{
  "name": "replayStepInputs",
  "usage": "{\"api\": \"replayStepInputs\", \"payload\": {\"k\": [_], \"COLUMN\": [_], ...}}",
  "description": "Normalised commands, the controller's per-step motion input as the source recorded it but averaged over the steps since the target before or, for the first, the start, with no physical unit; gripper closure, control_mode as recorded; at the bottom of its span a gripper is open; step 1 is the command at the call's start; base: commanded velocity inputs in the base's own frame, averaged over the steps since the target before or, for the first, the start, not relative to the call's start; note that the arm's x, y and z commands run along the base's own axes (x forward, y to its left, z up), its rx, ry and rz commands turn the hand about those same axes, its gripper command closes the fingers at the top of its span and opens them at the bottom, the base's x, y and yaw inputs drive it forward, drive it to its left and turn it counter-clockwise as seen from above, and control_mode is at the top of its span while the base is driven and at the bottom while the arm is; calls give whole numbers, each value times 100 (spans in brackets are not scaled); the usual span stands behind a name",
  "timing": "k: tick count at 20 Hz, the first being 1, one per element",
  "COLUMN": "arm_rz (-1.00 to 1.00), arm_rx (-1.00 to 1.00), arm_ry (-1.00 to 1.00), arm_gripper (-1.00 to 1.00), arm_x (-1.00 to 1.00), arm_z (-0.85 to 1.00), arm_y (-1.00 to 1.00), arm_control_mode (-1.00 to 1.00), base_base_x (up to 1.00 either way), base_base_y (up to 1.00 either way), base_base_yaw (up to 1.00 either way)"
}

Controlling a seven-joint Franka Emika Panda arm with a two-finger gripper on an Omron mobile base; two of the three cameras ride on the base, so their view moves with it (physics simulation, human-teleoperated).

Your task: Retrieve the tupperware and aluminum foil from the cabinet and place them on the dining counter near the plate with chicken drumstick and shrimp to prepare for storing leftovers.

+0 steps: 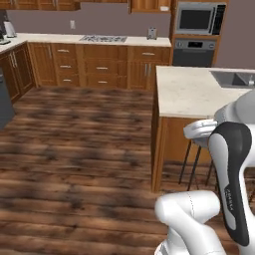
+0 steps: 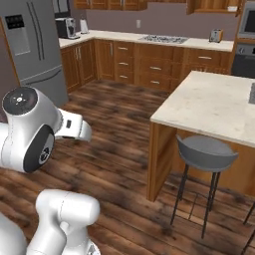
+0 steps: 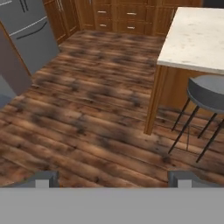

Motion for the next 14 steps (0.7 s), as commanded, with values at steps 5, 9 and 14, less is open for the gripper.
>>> {"api": "replayStepInputs", "payload": {"k": [5,9,14], "arm_rz": [0,0,0], "arm_rx": [0,0,0], "arm_ry": [0,0,0], "arm_gripper": [-100,-100,-100], "arm_x": [0,0,0], "arm_z": [0,0,0], "arm_y": [0,0,0], "arm_control_mode": [100,100,100], "base_base_x": [100,100,45], "base_base_y": [100,100,100], "base_base_yaw": [-27,-30,-21]}}
